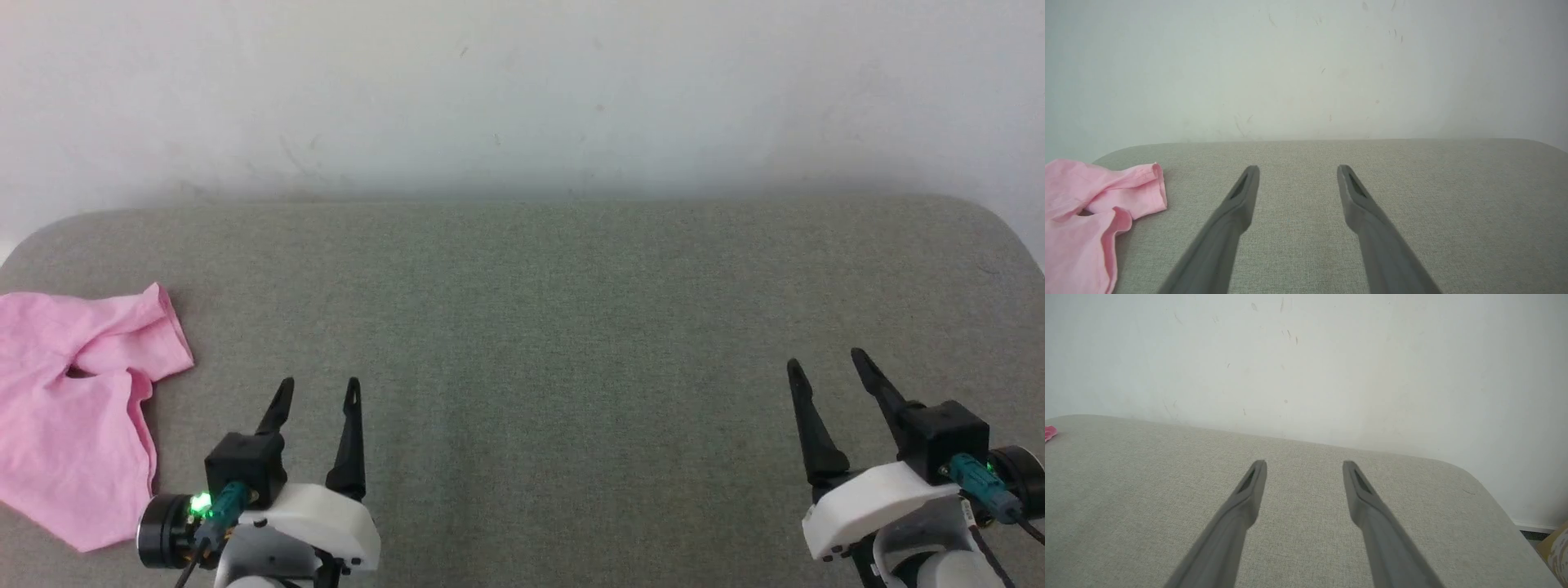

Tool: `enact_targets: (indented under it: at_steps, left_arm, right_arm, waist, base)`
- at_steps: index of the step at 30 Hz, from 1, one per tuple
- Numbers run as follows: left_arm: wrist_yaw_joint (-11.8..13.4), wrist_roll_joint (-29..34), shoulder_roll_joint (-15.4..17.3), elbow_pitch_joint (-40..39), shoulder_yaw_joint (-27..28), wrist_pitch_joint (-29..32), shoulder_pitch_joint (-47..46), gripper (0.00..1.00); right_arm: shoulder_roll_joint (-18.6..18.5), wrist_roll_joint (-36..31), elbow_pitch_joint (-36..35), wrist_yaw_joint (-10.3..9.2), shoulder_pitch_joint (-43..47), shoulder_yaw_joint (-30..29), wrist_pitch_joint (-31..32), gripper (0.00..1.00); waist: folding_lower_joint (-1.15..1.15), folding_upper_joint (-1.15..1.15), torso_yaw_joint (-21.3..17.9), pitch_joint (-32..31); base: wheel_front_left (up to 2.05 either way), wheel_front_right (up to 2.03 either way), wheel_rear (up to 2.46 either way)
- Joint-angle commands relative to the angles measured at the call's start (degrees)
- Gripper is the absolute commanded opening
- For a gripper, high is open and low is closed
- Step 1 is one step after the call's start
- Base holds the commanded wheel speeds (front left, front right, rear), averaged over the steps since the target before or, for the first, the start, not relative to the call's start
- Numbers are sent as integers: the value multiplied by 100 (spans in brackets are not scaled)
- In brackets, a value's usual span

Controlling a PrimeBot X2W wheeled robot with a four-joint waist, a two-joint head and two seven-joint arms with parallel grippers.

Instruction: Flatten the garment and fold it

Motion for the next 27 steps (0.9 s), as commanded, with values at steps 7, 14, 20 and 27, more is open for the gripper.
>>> enact_targets:
  at_steps: [7, 14, 20, 27]
  left_arm:
    - [-12, -132, -4, 40, 38, -133, -114, 100]
    - [14, -229, -5, 44, 122, -217, -108, 100]
    - [23, -334, -6, 51, 158, -289, -97, 100]
    - [47, -480, -7, 80, 166, -373, -105, 100]
  right_arm:
    - [7, 71, -18, -1, 77, -15, -119, 100]
    - [8, 79, -82, -1, 122, 5, -153, 100]
    - [9, 46, -149, -1, 138, 13, -174, 100]
    - [11, 28, -256, -2, 142, 10, -189, 100]
  waist:
    - [0, 0, 258, -6]
    - [0, 0, 596, -1]
    - [0, 0, 930, 34]
    - [0, 0, 1321, 88]
  base:
    - [0, 0, 0]
    - [0, 0, 0]
    - [0, 0, 0]
    - [0, 0, 0]
